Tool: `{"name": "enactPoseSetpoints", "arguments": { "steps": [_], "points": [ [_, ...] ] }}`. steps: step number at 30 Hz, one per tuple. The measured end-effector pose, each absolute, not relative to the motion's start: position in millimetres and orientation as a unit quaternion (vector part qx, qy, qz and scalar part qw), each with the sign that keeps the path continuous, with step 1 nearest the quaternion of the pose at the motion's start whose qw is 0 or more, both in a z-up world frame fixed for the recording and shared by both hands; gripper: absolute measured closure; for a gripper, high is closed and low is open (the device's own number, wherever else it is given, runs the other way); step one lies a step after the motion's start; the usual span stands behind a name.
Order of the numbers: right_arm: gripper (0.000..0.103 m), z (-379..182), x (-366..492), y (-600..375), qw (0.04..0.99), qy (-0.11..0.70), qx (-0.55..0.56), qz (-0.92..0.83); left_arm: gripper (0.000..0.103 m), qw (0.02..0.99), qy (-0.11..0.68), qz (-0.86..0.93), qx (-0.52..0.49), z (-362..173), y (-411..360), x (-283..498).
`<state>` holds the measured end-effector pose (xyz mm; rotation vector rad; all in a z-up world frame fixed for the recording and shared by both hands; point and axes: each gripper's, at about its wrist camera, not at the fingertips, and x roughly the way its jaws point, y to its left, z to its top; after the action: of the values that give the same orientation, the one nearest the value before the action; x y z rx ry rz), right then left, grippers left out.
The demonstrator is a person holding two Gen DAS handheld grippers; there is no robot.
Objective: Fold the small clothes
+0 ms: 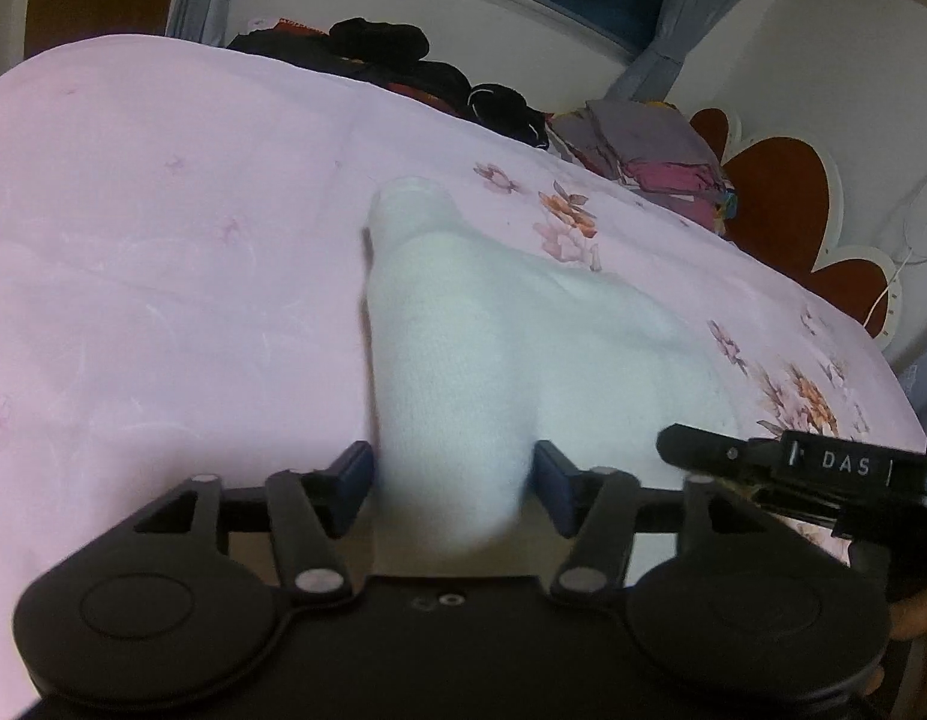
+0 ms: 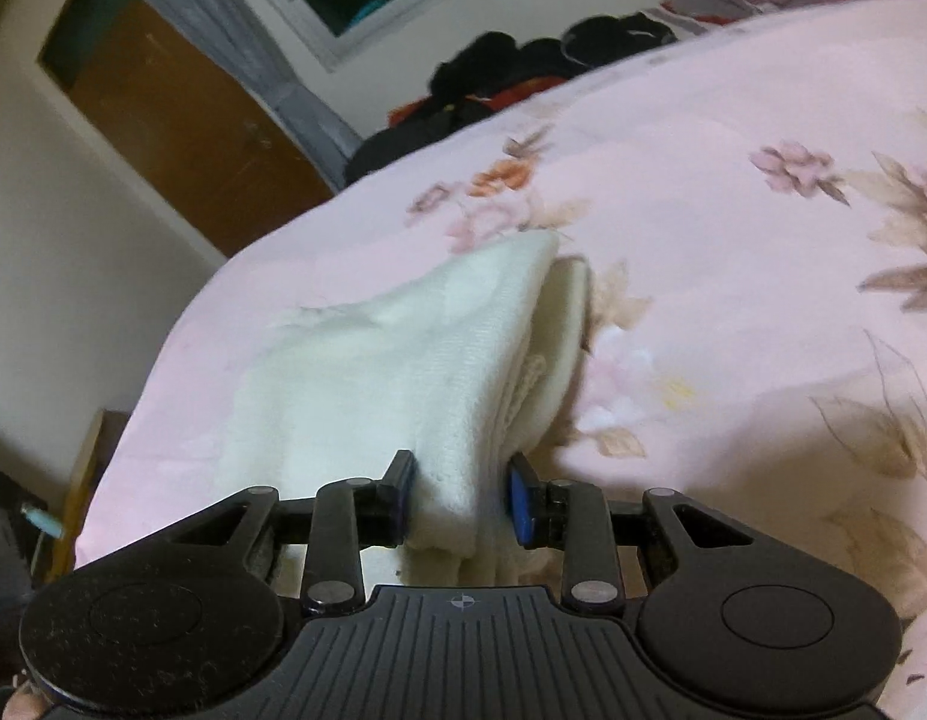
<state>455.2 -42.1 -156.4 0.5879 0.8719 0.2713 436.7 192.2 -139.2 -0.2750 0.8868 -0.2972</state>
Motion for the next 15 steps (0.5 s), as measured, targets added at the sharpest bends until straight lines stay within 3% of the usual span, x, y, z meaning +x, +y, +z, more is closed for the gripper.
{"name": "enactPoseSetpoints", "arguments": {
  "steps": [5, 9, 15],
  "points": [
    [0.071, -152, 449, -42, 0.860, 0.414, 0.274, 0.119, 0.042, 0.880, 0.431, -0.149, -0.134, -130, 198, 438],
    [0.071, -135, 440, -41, 0.881, 0.391, 0.248, 0.097, 0.044, 0.900, 0.390, -0.145, -0.131, -114, 212, 429],
    [0.071, -107, 462, -19, 0.916, 0.345, 0.180, 0.091, 0.054, 0.907, 0.371, -0.149, -0.133, -112, 198, 457]
  ]
}}
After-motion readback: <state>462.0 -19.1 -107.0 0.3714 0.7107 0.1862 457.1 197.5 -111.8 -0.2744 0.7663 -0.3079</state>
